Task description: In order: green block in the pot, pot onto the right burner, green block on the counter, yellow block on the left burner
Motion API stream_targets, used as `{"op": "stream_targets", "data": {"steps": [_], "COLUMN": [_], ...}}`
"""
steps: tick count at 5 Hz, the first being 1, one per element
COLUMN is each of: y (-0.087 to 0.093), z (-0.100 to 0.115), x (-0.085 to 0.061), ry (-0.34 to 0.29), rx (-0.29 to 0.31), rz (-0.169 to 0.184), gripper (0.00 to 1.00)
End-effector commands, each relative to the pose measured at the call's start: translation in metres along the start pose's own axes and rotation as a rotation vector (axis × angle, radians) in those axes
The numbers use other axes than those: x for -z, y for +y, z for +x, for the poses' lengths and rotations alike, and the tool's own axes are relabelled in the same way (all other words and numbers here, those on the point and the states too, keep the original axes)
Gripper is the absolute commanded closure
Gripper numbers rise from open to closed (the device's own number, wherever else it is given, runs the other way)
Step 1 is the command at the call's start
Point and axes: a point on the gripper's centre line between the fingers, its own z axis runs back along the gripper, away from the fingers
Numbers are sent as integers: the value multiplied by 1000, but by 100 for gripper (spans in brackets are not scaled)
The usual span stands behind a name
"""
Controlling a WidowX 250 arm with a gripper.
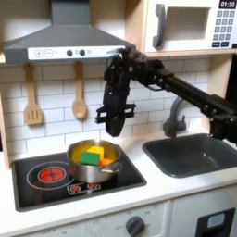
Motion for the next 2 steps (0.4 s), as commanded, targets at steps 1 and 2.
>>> {"op": "stream_targets", "data": {"steps": [1, 2], "y": [6, 11], "z": [-17, -20], "x": [-18, -19], "ry": [1, 12], "rx": [-169, -256], "rz": [25, 48], "gripper": [100, 100]}}
